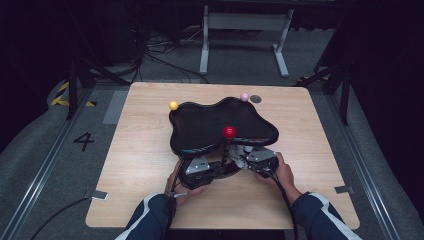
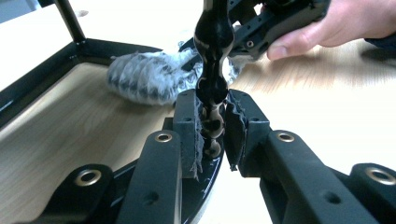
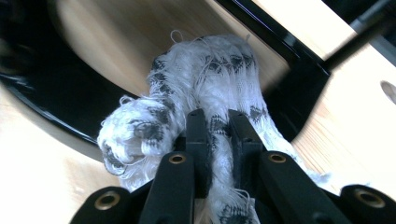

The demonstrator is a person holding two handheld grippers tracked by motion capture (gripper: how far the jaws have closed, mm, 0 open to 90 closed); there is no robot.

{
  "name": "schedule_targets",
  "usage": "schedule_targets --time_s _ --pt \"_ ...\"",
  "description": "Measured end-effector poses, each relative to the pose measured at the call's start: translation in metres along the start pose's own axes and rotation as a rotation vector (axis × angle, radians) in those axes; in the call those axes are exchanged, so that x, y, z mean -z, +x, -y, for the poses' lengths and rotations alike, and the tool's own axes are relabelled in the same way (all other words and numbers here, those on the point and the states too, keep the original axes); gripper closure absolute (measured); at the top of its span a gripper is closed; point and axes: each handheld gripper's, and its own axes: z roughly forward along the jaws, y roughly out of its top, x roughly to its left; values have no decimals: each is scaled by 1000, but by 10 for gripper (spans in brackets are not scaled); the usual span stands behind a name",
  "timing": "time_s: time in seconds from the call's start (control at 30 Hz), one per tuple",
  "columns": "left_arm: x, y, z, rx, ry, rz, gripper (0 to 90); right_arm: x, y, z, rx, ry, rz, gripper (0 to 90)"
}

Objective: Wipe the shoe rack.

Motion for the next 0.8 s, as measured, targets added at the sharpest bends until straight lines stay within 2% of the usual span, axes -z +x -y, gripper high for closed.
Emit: schedule_targets --time_s 0.07,0.1,0.13,0.17,0.23,0.33,0.4,0.47,0.57,0.6,0.8 --pt "-1 -1 -2 9 -19 12 761 2 -5 2 19 22 16 808" --pt "0 2 -5 -37 -29 7 817 2 -3 2 -13 16 11 809" --pt "-1 2 -7 -35 -31 -21 892 4 -6 4 16 27 18 809" --pt "-2 2 -9 -29 -39 -24 898 5 -5 4 -21 14 -9 809" --pt "-4 3 -9 -27 -39 -27 895 9 -2 4 -37 -1 -29 810" --pt "-3 4 -9 -19 -46 -8 873 14 5 3 -21 -8 -42 809" --pt "0 3 -8 -29 -42 9 828 18 9 3 -3 -8 -41 808" --pt "2 0 -8 -50 -26 24 790 21 10 5 -8 -5 -48 804" --pt "-2 -3 -11 -74 -17 3 782 24 11 8 1 15 -40 796" --pt "-3 -3 -12 -79 -25 9 787 25 12 8 2 26 -39 793" --pt "-8 -7 -17 -85 -26 -4 774 29 13 12 -12 36 -37 793"
